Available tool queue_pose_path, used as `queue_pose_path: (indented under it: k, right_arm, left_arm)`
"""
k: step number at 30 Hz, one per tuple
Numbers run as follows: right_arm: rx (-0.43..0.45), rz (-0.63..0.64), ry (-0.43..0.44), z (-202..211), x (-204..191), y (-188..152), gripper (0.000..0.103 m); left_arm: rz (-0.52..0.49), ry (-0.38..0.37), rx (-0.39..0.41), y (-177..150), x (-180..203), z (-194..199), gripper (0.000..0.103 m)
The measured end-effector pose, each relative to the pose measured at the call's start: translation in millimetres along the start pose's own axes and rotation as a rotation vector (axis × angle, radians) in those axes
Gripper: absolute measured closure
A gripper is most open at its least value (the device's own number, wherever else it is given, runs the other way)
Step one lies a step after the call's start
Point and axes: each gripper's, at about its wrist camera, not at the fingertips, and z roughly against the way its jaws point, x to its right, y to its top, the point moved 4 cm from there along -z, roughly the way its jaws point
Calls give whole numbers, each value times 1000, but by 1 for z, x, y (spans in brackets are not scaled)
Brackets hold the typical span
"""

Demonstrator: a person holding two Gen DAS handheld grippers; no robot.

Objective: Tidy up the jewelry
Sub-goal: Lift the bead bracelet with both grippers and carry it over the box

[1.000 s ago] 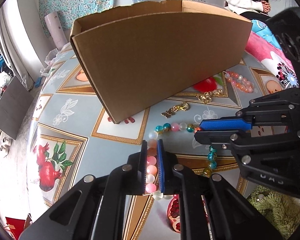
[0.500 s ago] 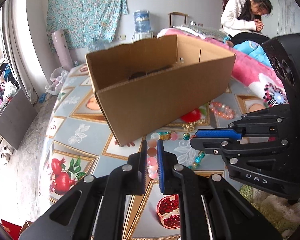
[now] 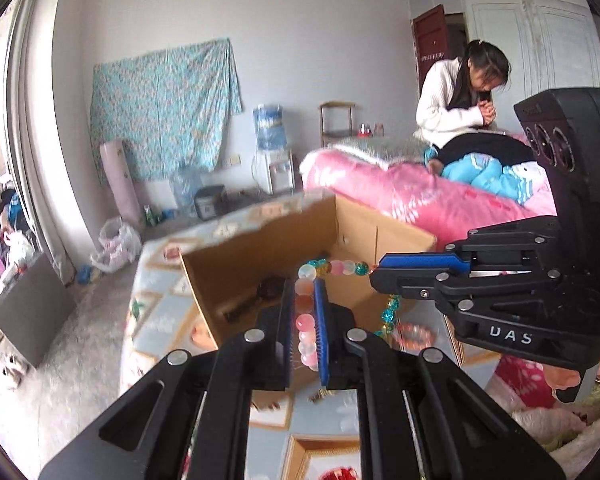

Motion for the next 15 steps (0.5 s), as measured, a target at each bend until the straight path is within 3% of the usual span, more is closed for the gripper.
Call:
queue_pose_path:
  k: [7, 15]
  right_arm:
    - [40, 54, 14, -22, 14, 50, 96]
    - [-128, -70, 177, -81, 51, 74, 96]
  left_arm:
    - [-37, 46, 85, 51, -17, -12, 94]
    - [17, 13, -45, 73, -49, -72, 94]
